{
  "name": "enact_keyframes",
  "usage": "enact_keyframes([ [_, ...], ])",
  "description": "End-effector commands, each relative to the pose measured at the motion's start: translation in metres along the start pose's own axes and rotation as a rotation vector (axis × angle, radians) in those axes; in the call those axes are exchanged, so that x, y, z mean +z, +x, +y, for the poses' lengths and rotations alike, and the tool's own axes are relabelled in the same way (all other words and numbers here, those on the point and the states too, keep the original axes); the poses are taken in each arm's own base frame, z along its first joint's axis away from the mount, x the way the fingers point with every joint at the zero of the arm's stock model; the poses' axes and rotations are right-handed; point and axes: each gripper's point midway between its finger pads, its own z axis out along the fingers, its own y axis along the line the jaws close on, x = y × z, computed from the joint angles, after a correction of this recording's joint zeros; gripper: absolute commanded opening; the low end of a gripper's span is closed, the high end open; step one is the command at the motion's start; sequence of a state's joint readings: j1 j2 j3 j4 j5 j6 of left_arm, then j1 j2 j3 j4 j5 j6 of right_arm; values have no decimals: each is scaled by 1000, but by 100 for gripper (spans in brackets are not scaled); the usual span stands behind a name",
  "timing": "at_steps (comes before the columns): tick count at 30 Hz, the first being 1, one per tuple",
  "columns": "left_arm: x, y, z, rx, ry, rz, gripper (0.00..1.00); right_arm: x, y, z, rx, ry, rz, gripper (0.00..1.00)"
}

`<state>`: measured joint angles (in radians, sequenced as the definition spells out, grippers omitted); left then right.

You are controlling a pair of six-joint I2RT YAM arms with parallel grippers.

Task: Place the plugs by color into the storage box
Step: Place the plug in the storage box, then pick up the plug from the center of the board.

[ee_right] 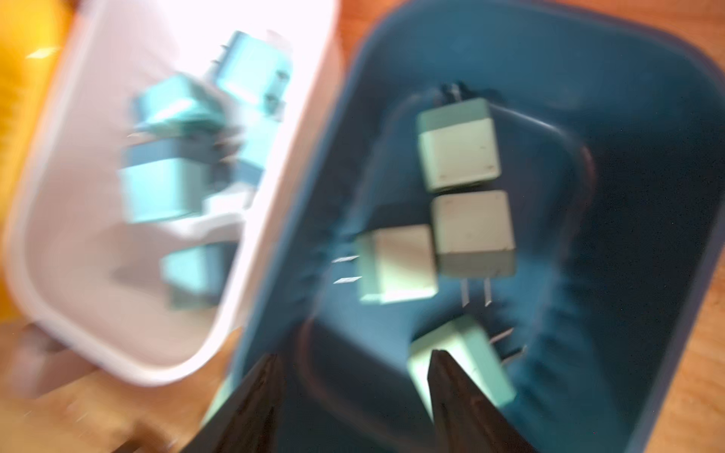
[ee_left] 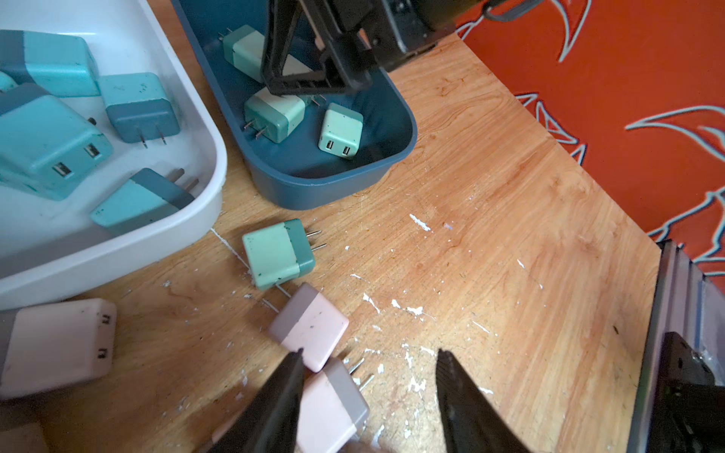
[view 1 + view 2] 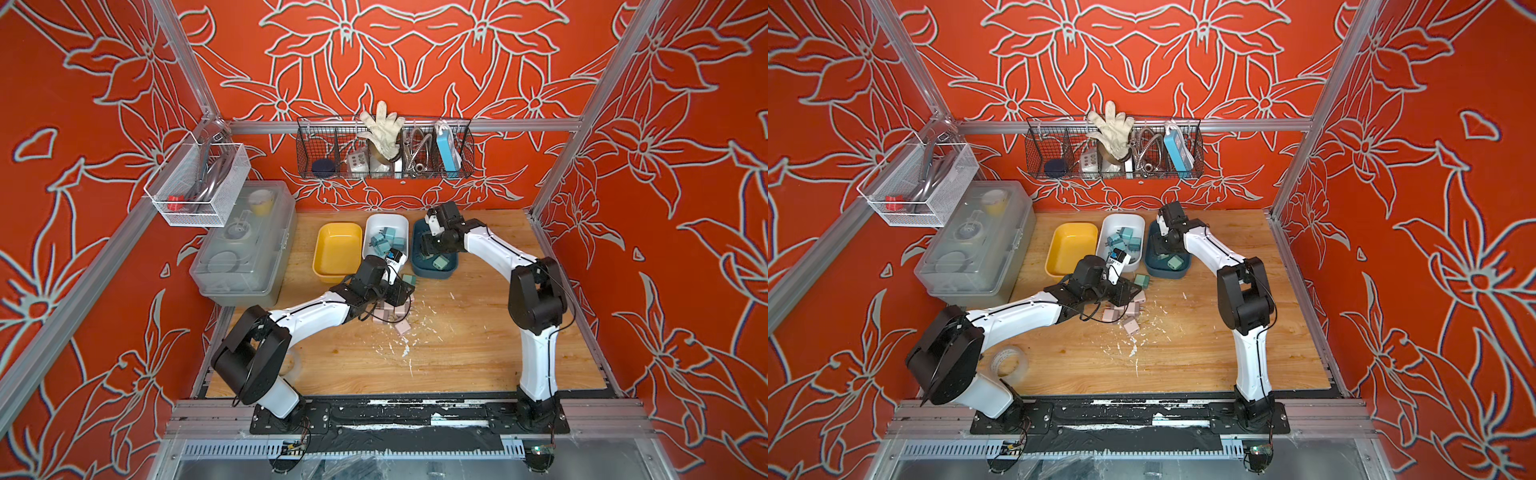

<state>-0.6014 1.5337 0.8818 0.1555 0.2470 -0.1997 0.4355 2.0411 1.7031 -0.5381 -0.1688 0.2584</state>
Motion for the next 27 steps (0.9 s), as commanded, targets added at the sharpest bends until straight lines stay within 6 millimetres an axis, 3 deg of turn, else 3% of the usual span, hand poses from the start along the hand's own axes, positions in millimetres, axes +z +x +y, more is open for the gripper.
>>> enact_keyframes([
  [1,-16,-2,-4,-47,6,-9,55,-20,4,20,-27,5,-40,64],
  [9,-65,-4,-9,-35,-27,-76,55,-30,46,67,-170,-4,34,64],
  [19,-130,-6,-27,-32,2,-159,56,-11,89,67,-232,78,174,64],
  [27,-157,-2,-46,-2,58,-106,56,8,100,66,-257,134,221,65],
])
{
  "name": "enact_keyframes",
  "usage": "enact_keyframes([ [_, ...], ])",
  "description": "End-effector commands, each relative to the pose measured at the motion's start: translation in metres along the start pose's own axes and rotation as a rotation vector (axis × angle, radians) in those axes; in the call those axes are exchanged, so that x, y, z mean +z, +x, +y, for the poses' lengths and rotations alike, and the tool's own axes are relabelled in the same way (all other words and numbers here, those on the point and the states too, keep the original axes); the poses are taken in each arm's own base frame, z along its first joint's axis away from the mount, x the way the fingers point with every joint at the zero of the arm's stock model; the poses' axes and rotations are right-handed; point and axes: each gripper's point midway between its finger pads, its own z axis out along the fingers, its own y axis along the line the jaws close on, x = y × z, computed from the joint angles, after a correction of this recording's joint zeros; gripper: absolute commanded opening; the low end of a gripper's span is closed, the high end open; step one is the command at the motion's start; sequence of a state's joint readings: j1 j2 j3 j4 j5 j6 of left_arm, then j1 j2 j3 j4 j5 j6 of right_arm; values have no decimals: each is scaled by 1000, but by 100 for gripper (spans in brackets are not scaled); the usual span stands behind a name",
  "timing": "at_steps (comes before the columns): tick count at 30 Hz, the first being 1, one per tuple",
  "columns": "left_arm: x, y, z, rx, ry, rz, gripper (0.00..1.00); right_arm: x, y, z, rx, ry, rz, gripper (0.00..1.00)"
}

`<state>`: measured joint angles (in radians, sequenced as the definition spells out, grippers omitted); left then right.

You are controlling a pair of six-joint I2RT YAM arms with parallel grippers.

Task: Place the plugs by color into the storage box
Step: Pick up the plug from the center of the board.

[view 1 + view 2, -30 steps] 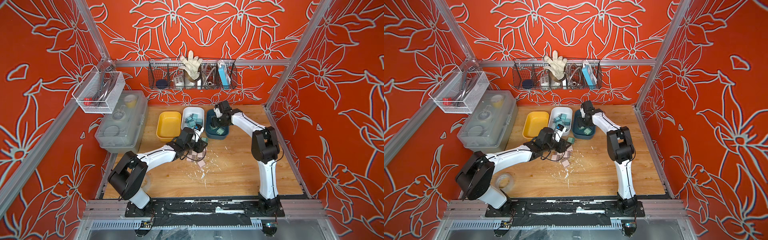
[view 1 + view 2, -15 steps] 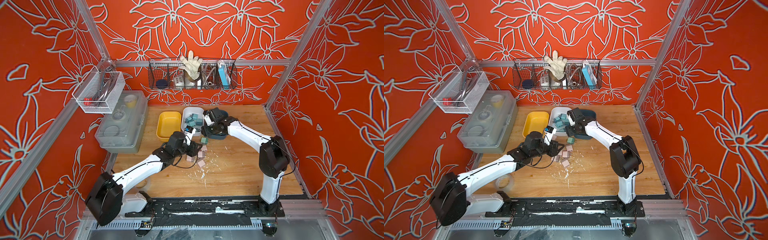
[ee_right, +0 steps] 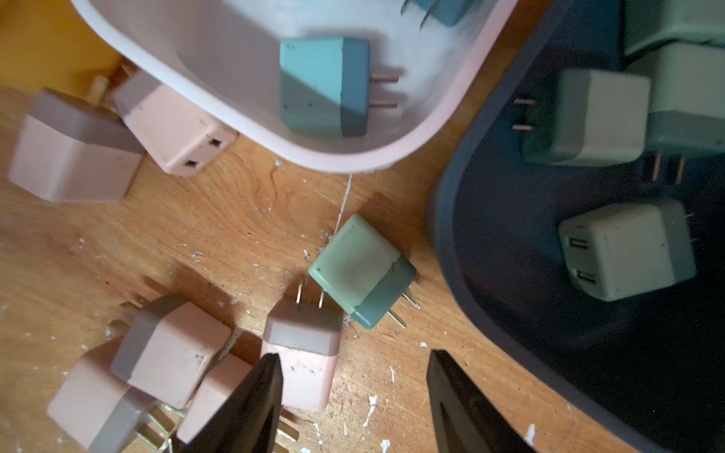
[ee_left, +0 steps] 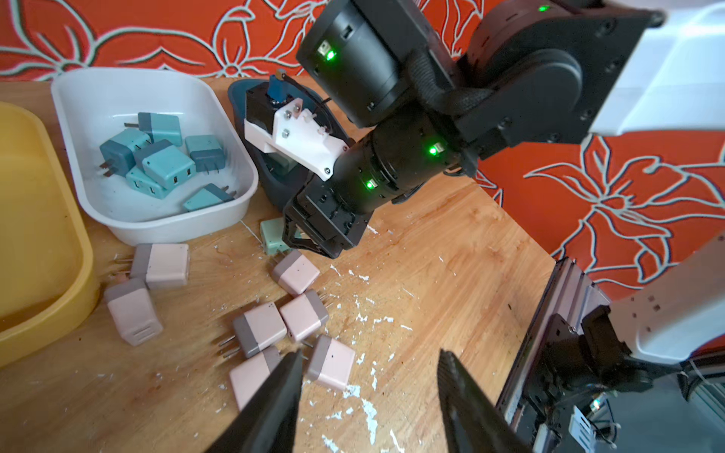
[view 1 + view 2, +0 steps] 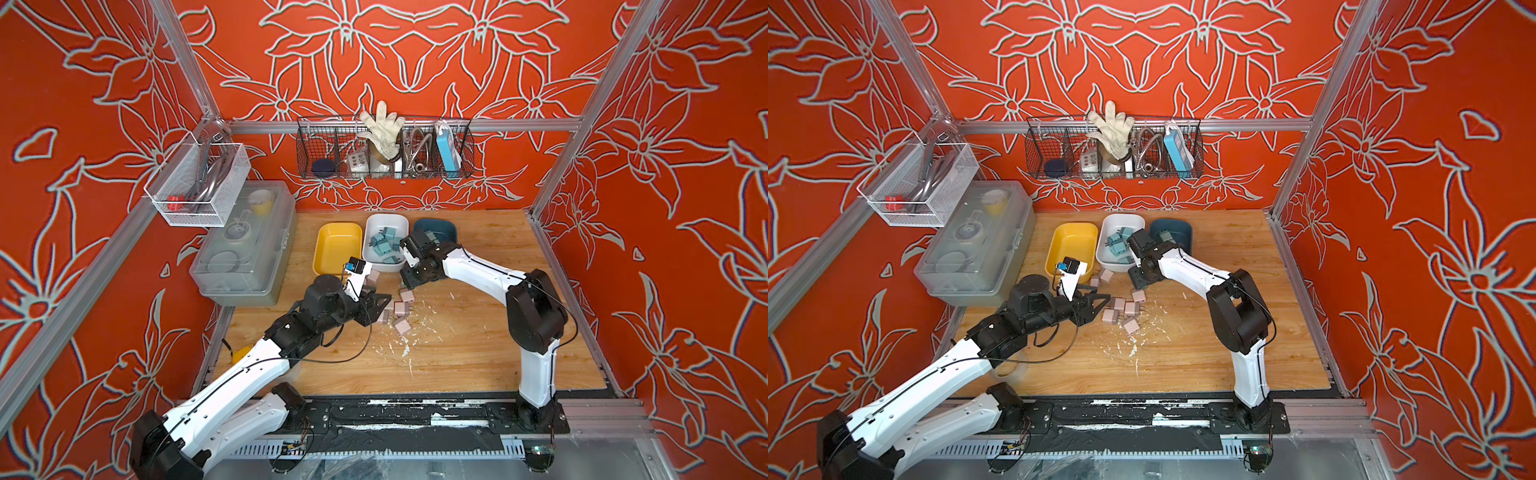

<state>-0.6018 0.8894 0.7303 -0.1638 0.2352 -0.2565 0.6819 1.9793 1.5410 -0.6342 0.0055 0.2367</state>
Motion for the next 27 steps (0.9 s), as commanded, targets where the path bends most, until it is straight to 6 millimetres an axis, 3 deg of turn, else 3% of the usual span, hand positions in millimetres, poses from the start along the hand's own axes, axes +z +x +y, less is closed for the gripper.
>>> enact_keyframes([
  [1,-14,7,-10,22,29,75,56,9,5,-2,-23,50,40,65],
  [7,-38,13,-22,130,74,68,57,24,0,-3,-31,76,52,65],
  [13,-57,20,-21,267,61,44,60,34,-5,-16,-63,158,69,68],
  [27,-52,41,-15,276,71,121,61,79,4,-3,-82,102,139,67],
])
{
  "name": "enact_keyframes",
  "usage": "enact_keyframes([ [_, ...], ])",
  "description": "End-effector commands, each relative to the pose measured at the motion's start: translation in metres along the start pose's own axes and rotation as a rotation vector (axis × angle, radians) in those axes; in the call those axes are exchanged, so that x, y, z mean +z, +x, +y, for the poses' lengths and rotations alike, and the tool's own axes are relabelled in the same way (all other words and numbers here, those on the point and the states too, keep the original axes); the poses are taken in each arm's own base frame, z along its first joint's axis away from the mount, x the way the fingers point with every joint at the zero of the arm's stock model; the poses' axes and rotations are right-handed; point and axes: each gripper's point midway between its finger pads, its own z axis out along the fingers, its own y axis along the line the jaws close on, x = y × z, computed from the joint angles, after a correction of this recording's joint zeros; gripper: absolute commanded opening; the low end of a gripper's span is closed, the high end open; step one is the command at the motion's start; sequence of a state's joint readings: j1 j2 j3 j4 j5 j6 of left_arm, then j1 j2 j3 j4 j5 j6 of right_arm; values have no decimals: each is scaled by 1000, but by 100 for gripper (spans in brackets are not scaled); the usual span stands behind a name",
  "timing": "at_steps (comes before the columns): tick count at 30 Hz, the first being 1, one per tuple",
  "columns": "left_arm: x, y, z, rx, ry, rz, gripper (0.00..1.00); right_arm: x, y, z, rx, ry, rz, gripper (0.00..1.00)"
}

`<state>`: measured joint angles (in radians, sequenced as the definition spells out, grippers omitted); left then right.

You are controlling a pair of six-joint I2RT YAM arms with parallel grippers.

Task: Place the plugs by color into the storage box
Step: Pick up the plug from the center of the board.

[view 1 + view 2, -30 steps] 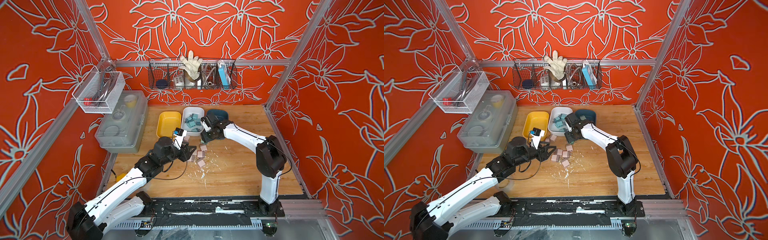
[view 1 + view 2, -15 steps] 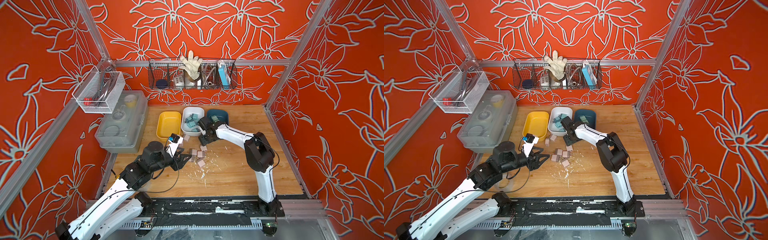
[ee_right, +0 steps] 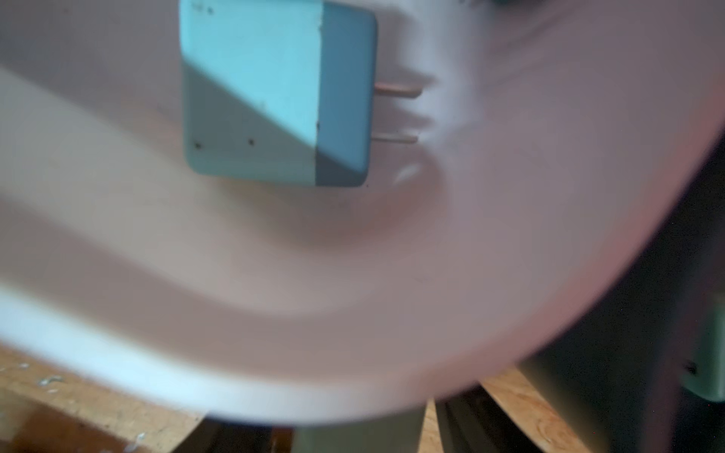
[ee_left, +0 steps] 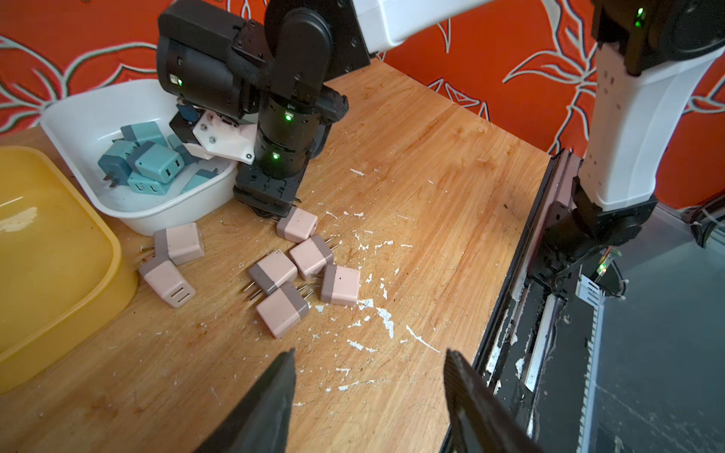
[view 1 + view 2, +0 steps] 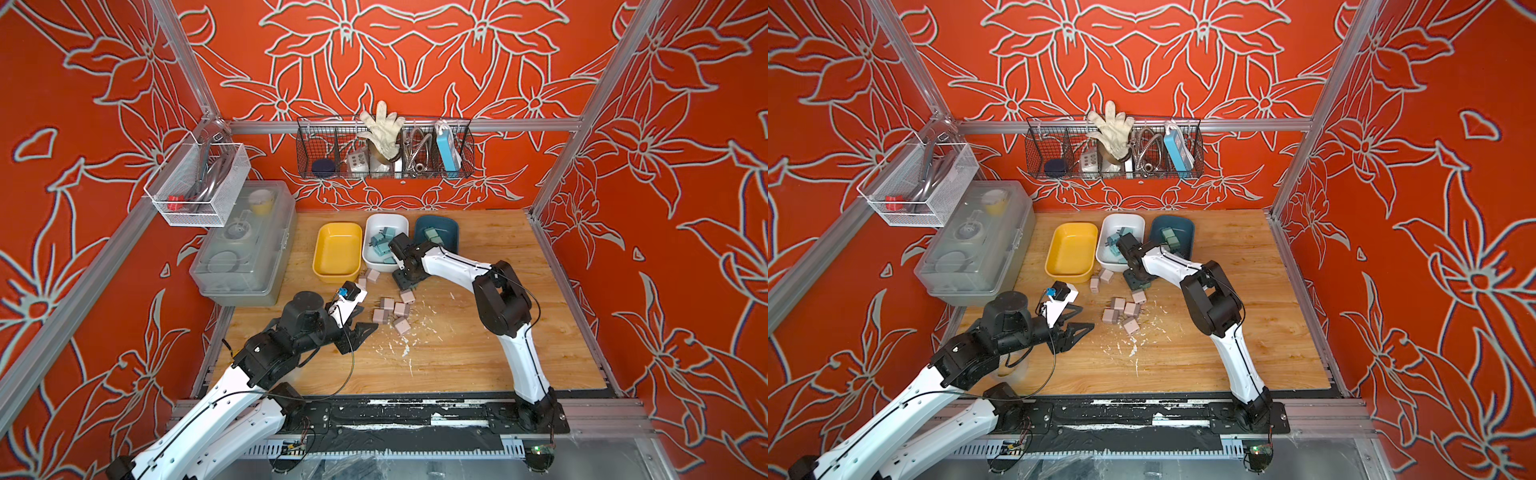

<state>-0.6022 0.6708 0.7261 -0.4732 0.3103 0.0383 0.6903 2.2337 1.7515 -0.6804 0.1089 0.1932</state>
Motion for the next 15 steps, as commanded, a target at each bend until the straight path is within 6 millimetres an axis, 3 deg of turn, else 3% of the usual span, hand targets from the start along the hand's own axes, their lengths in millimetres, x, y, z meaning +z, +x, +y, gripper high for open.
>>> enact_keyframes([
  [1,0,2,-1,3,12,15,61,20,15,9,-25,-19,64,66],
  [15,-3,0,5,-37,-3,-12,61,-7,16,13,8,-75,6,51],
])
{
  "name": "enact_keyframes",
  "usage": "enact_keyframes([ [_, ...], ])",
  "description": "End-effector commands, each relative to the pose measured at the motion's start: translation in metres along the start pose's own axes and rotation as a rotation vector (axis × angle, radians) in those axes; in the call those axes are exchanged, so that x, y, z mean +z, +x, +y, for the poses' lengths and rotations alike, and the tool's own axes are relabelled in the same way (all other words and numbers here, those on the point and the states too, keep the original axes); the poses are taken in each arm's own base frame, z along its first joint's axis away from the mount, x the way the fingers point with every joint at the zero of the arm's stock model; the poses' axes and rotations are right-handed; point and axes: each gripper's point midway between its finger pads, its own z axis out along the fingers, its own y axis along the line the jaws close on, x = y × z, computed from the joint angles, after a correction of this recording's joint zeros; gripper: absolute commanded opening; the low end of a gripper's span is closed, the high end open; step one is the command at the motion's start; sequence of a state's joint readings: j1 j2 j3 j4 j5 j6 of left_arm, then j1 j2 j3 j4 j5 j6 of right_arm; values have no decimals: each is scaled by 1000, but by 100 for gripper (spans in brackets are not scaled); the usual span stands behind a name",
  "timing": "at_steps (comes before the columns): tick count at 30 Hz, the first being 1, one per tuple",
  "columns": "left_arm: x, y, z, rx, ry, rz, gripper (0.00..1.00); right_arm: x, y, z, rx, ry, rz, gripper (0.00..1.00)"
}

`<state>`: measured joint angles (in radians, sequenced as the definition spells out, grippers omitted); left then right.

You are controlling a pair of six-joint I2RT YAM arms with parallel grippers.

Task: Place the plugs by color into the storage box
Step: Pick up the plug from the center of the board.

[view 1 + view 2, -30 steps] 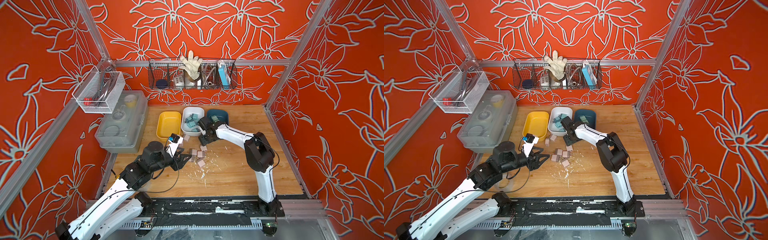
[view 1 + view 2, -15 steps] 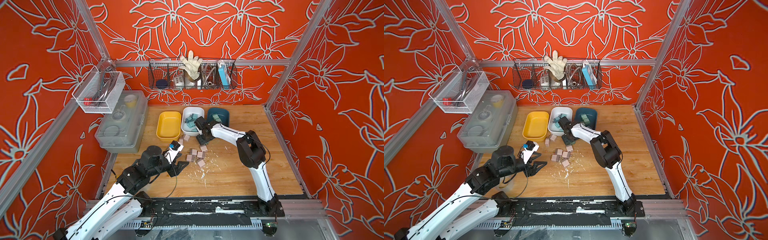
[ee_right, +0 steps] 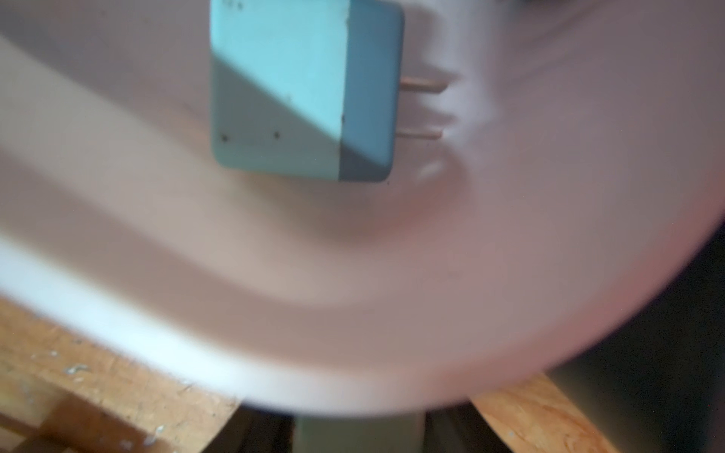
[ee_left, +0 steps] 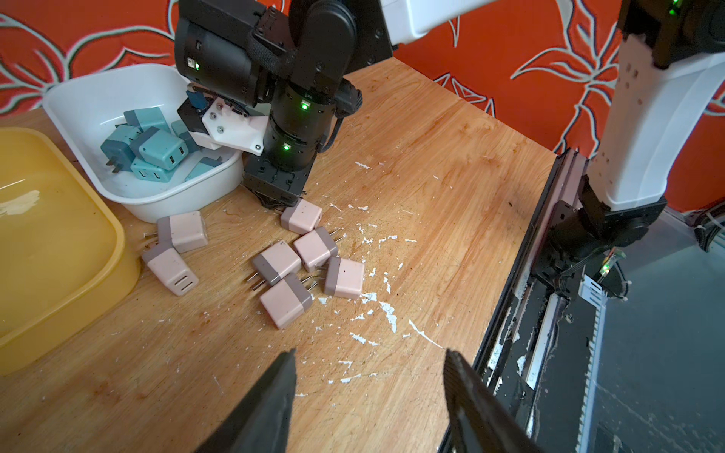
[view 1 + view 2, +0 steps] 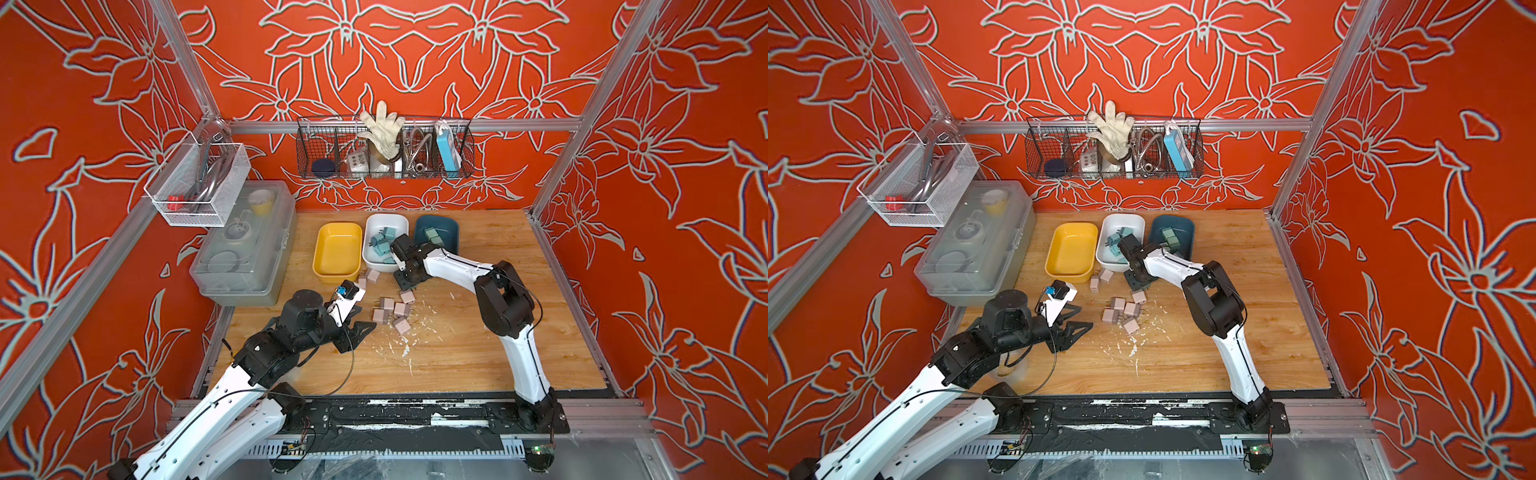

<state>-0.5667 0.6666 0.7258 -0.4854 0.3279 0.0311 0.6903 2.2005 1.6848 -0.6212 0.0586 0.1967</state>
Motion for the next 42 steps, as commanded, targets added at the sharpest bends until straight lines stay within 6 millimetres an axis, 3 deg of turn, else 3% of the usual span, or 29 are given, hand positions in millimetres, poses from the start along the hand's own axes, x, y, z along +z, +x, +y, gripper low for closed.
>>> enact_keyframes([
  [1,-1,-2,-1,-15,14,-18,61,-9,12,6,2,-24,21,51],
  [17,4,-3,12,-99,-11,-7,59,-23,16,9,3,-50,-10,45],
  [29,8,-7,16,-139,-5,-15,59,-58,1,8,12,-69,-102,42],
  [37,17,-32,18,-234,18,-81,57,-71,-7,5,-14,-59,-127,42],
  [42,32,-41,26,-270,-5,-111,57,-77,-6,4,-21,-59,-133,41],
])
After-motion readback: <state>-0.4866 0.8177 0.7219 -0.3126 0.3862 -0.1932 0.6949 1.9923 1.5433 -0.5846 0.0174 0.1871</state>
